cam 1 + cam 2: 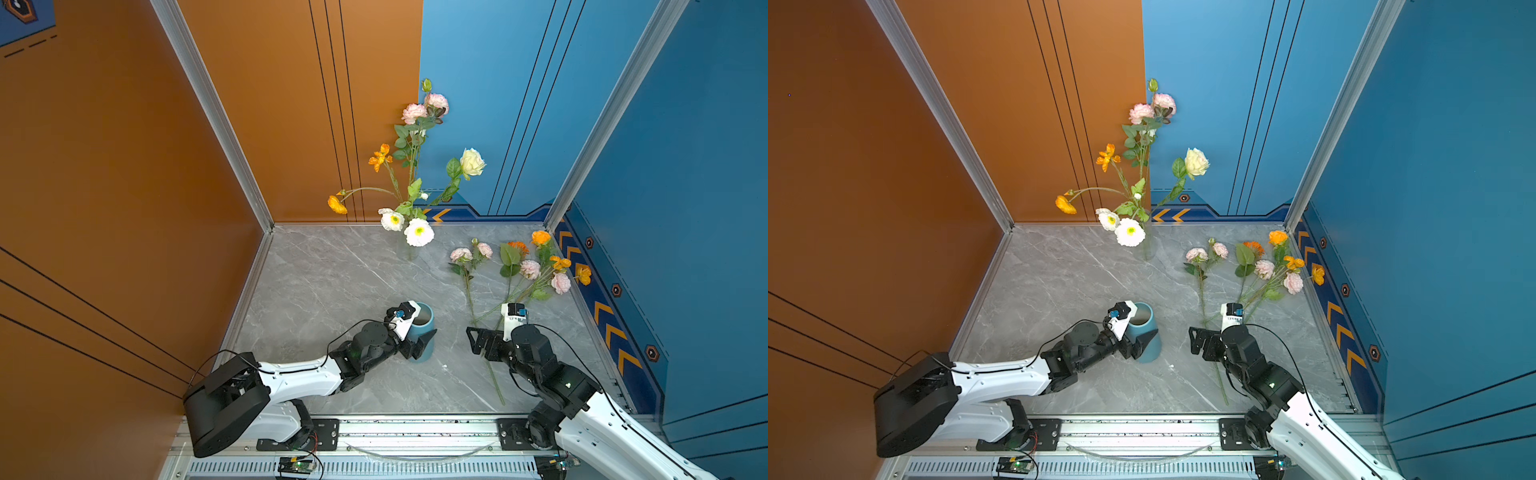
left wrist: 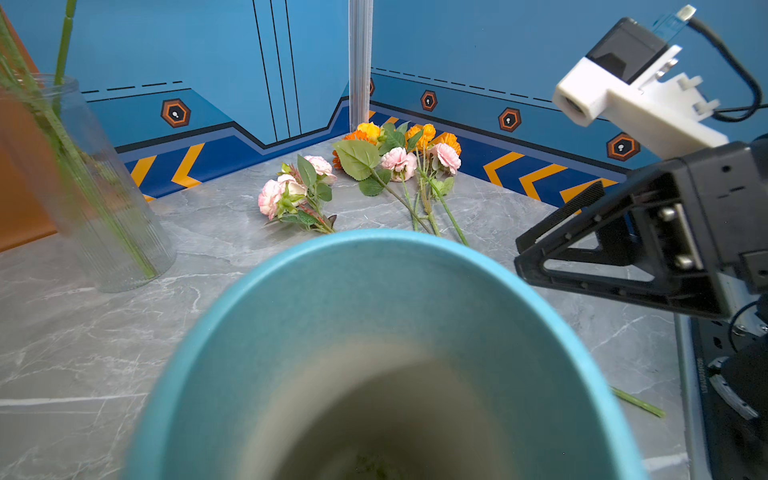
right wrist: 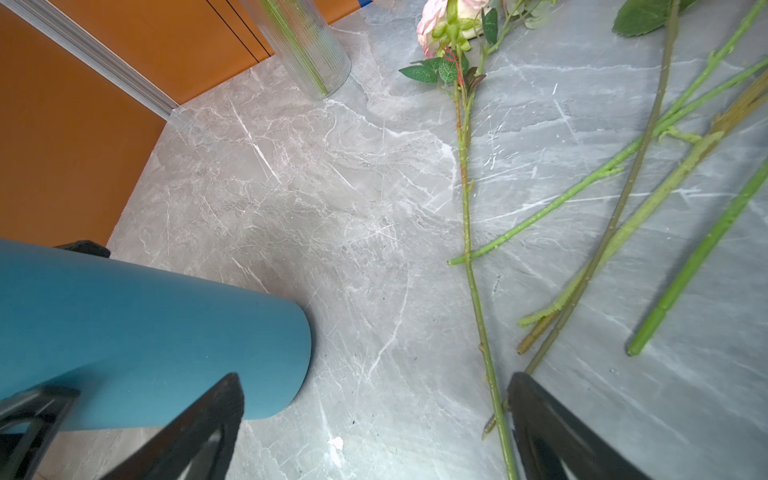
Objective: Arrange the flowers into the vase
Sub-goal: 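Release the teal vase with the left gripper while the right lowers onto pink rose stems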
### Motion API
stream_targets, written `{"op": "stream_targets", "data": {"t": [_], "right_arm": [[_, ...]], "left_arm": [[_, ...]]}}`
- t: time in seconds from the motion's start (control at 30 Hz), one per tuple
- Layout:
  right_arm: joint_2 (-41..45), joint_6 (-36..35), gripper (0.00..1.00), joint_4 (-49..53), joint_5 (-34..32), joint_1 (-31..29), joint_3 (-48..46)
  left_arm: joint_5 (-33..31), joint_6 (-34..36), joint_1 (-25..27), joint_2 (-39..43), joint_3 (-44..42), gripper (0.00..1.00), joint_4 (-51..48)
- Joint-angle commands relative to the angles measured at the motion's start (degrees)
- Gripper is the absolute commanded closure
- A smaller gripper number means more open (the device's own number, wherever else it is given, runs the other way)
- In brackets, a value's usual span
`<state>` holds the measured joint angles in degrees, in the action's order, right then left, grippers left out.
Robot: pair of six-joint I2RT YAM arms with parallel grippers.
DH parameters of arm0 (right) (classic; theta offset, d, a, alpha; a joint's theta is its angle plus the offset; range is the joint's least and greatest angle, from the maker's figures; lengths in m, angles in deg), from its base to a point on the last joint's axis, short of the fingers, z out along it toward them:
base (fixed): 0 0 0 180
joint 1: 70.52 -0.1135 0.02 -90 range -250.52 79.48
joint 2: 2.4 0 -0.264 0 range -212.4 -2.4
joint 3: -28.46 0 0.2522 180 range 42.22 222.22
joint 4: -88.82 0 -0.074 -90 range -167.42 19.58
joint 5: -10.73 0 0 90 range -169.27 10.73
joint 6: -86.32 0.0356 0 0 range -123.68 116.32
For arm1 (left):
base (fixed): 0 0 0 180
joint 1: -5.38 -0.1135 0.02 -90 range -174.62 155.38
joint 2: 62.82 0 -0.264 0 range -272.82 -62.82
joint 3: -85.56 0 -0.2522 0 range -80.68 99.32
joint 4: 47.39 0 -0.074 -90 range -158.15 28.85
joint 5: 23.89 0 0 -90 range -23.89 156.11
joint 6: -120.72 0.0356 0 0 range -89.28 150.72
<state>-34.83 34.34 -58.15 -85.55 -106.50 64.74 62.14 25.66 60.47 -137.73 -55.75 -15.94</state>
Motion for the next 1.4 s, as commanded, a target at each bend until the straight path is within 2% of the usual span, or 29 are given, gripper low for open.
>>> {"op": "stream_targets", "data": {"t": [0.0,0.2,0.33,0.4,0.7,0.83,0.97,1.13,1.2,1.27,1.37], "right_arm": [[-0.02,0.42,0.0,-0.75,-0.9,-0.01,-0.44],[-0.83,0.82,0.0,-0.75,-1.08,0.3,-0.64],[-1.0,0.66,0.0,-0.82,-1.01,0.39,-0.64],[-1.02,0.69,0.0,-1.1,-0.98,0.48,-0.72],[-1.96,1.0,0.0,-2.02,-0.7,0.66,-0.9],[-4.53,1.19,0.01,0.42,-2.38,1.37,0.23],[-11.13,0.81,0.06,3.32,-2.86,3.96,3.03],[-22.15,-3.33,0.12,3.42,-0.17,5.65,8.83],[-26.05,-4.95,0.22,3.5,0.13,6.31,11.51],[-29.26,-6.13,0.36,2.96,0.34,7.47,13.65],[-34.82,-8.49,0.48,0.76,2.46,10.19,16.69]], "left_arm": [[2.93,-1.5,0.37,-0.31,2.15,0.49,4.78],[2.21,-1.11,0.38,-0.06,1.95,0.26,3.62],[2.17,0.15,0.42,0.69,1.65,0.15,2.78],[2.03,0.53,0.41,1.15,1.38,0.01,2.78],[3.38,2.19,0.25,3.04,0.76,0.02,2.49],[3.96,4.61,0.03,7.62,1.16,0.02,-1.38],[5.22,8.6,-1.21,16.68,4.58,0.02,-16.54],[12.31,15.73,-3.3,24.99,16.98,0.02,-47.58],[14.17,16.87,-4.37,24.53,23.95,0.02,-60.07],[17.3,19.08,-5.44,22.14,30.74,0.02,-69.96],[22.13,25.02,-6.43,18.53,36.78,0.02,-75.87]]}}
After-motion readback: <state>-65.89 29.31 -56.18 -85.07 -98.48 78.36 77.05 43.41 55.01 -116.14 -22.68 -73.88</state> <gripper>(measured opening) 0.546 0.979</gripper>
